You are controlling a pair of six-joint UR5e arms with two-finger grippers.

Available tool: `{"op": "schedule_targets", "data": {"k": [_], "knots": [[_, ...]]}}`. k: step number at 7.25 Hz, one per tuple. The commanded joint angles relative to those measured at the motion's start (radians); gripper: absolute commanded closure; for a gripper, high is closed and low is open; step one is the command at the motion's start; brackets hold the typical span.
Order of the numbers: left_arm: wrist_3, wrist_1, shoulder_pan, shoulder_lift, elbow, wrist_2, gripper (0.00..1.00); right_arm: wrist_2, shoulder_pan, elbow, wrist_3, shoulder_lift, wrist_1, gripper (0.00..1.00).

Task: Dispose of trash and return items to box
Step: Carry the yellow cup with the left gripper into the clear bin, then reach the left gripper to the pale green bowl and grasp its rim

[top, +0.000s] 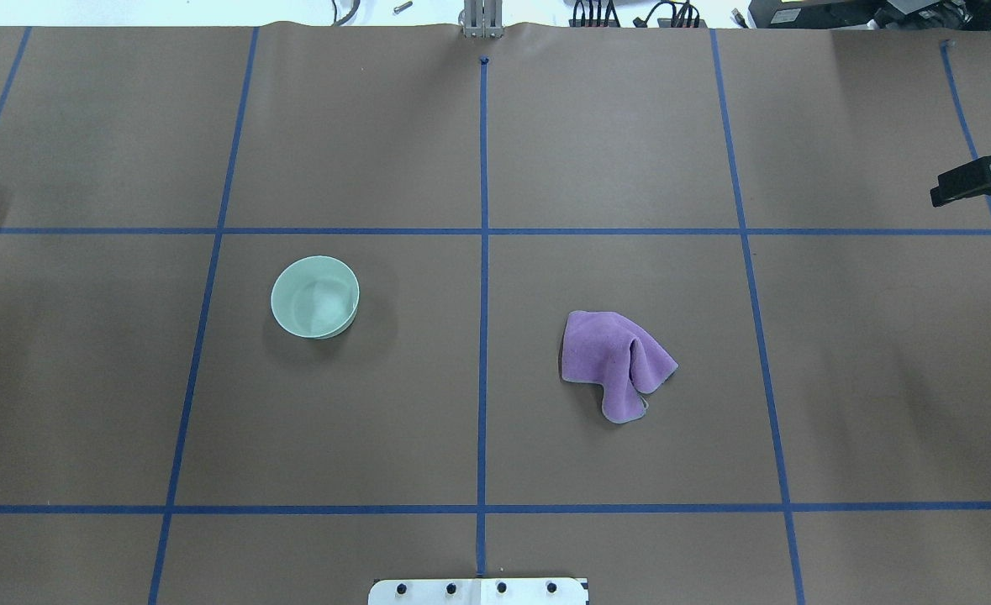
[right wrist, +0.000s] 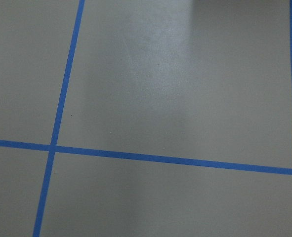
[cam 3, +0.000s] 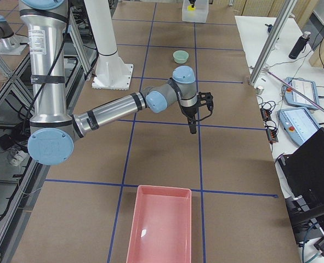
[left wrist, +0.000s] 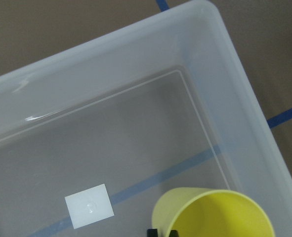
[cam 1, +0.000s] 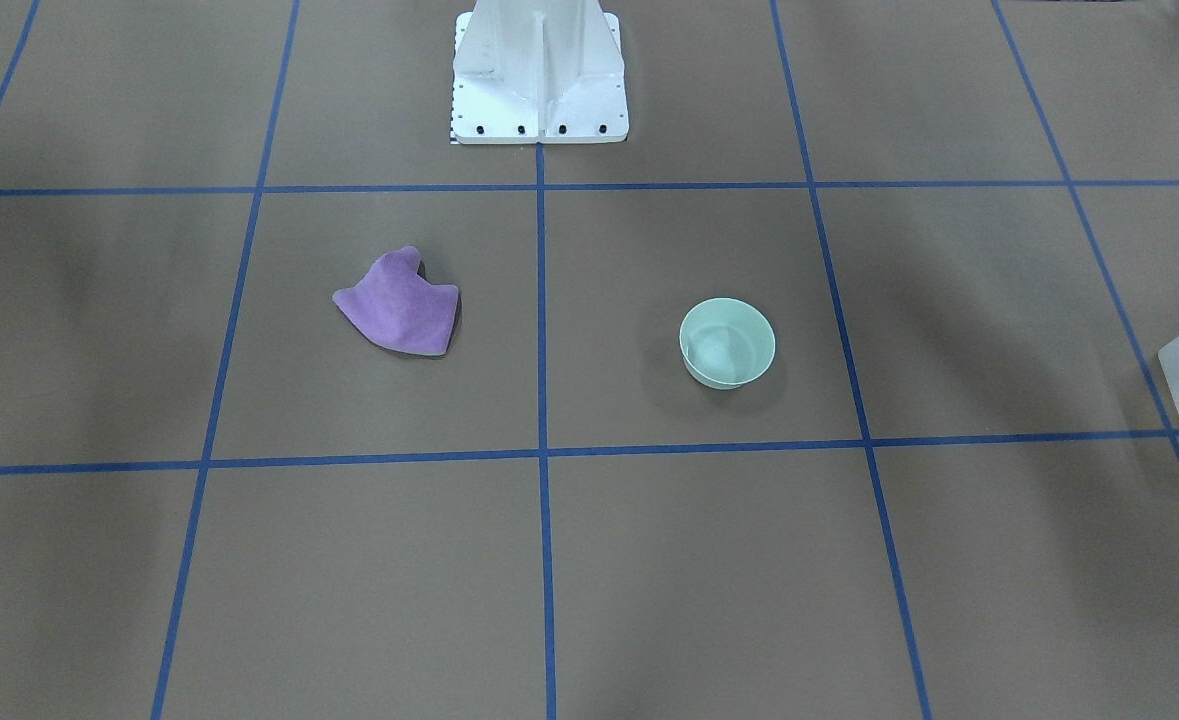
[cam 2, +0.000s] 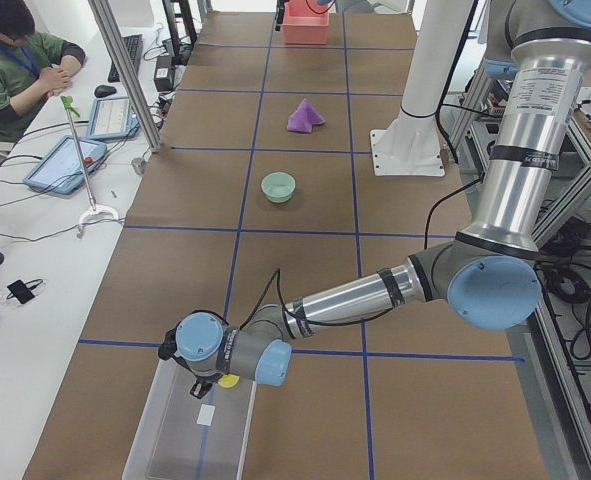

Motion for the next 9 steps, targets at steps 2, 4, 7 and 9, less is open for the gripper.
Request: {"op": "schedule_targets", "data": {"k": [2,4,7,9], "knots": [[-0.003,0.023,-0.003,0.002,-0.09,0.0,0.02,0.0,0.001,-0.001,0.003,0.006,0.0,0.0],[-0.071,0.3,-0.037,-0.012,-0.335,-0.003,0.02,0.001,-0.001,0.0,0.017,0.007,0.0,0.0],[-0.677,0.298,0.145,0.038,-0.664,-0.016,0.02,0.001,-0.001,0.0,0.017,0.006,0.0,0.0],[-1.121,0.192,0.387,0.03,-0.799,0.095,0.02,0.001,0.001,-0.001,0.017,0.006,0.0,0.0]]}}
